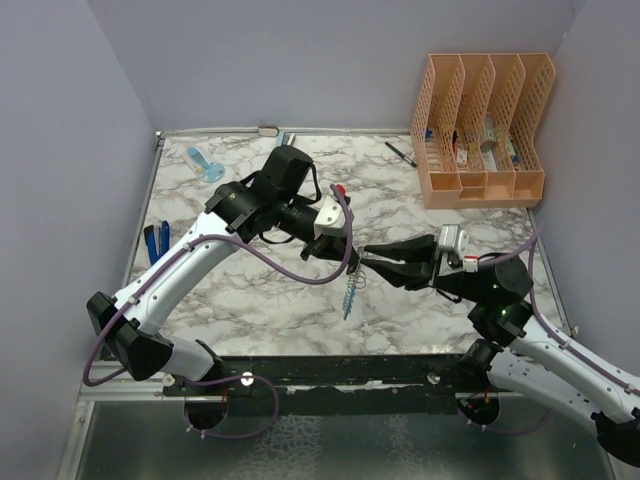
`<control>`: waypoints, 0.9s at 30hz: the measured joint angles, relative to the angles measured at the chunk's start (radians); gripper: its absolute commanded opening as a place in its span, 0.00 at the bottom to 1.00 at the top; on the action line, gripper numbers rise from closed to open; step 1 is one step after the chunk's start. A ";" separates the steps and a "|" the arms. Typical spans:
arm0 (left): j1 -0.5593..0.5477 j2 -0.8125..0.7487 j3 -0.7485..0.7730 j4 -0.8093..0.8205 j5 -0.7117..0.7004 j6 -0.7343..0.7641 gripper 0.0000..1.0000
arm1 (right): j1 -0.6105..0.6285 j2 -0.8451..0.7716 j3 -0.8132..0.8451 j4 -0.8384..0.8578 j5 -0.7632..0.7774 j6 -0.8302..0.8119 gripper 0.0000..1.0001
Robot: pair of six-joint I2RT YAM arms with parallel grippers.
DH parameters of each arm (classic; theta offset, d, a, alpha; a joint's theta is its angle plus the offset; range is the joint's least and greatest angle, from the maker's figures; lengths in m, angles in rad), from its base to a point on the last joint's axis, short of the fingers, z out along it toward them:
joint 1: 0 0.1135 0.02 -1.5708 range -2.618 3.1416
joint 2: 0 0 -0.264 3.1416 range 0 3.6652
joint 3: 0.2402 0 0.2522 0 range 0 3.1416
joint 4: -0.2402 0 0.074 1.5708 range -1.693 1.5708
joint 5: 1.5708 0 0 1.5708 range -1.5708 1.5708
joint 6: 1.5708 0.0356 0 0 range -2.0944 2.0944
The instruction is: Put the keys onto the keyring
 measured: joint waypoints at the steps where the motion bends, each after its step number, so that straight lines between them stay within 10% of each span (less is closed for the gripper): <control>1: -0.003 0.000 0.000 -0.006 -0.011 0.005 0.00 | 0.000 -0.004 0.011 -0.010 0.000 -0.001 0.35; 27: -0.121 0.096 0.192 -0.435 -0.296 0.213 0.00 | 0.000 0.103 0.249 -0.534 -0.007 -0.072 0.32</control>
